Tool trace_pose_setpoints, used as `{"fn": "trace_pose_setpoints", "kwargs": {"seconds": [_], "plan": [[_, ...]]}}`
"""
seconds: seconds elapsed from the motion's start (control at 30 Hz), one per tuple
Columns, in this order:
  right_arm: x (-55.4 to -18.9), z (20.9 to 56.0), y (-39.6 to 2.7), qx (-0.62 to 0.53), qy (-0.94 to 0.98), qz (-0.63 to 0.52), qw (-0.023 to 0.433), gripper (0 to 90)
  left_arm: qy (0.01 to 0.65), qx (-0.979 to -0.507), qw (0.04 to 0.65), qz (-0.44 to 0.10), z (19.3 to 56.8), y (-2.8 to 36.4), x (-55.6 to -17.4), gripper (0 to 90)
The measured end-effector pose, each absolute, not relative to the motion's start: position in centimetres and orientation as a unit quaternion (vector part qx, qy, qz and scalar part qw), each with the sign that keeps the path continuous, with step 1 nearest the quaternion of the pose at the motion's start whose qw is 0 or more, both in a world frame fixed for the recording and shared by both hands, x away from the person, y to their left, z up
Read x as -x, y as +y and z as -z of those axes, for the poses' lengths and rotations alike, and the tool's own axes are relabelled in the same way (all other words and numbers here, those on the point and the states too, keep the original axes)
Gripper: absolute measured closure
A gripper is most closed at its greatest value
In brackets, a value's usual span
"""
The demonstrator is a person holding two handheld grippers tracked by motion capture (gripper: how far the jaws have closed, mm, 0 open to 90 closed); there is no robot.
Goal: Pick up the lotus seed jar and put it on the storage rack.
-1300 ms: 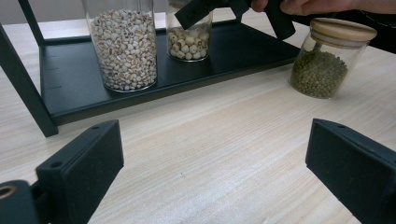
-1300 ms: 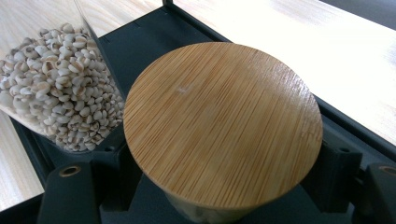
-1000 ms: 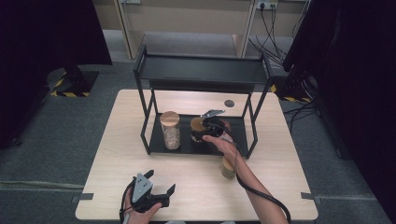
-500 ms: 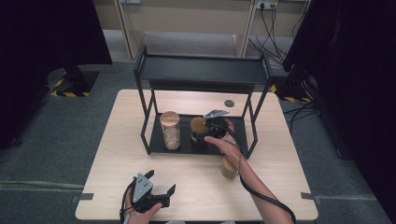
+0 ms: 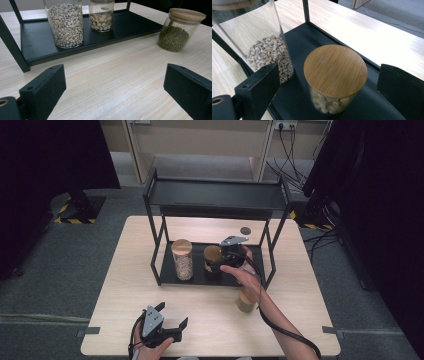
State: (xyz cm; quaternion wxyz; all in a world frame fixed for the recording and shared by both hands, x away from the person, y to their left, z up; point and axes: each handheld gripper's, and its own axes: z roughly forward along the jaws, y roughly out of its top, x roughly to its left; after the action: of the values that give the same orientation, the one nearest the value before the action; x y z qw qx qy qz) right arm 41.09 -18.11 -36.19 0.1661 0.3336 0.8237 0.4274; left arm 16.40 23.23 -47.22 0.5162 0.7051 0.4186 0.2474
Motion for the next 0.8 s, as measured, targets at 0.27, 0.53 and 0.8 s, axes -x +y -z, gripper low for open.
{"fn": "trace_pose_setpoints", "kwargs": {"seconds": [0.27,0.53,0.8], "plan": [[-40.3,35.5,-18.6,-0.325,0.824,-0.435,0.164,5.0,0.419,-0.705,0.516,-0.247,47.2,23.2,-16.4,3.8],[-39.3,35.1,-19.1,-0.319,0.823,-0.441,0.164,5.0,0.419,-0.704,0.516,-0.249,47.2,23.2,-16.4,3.8],[-37.8,34.7,-20.4,-0.316,0.814,-0.460,0.160,4.6,0.418,-0.706,0.515,-0.249,47.2,23.2,-16.4,3.7]]}}
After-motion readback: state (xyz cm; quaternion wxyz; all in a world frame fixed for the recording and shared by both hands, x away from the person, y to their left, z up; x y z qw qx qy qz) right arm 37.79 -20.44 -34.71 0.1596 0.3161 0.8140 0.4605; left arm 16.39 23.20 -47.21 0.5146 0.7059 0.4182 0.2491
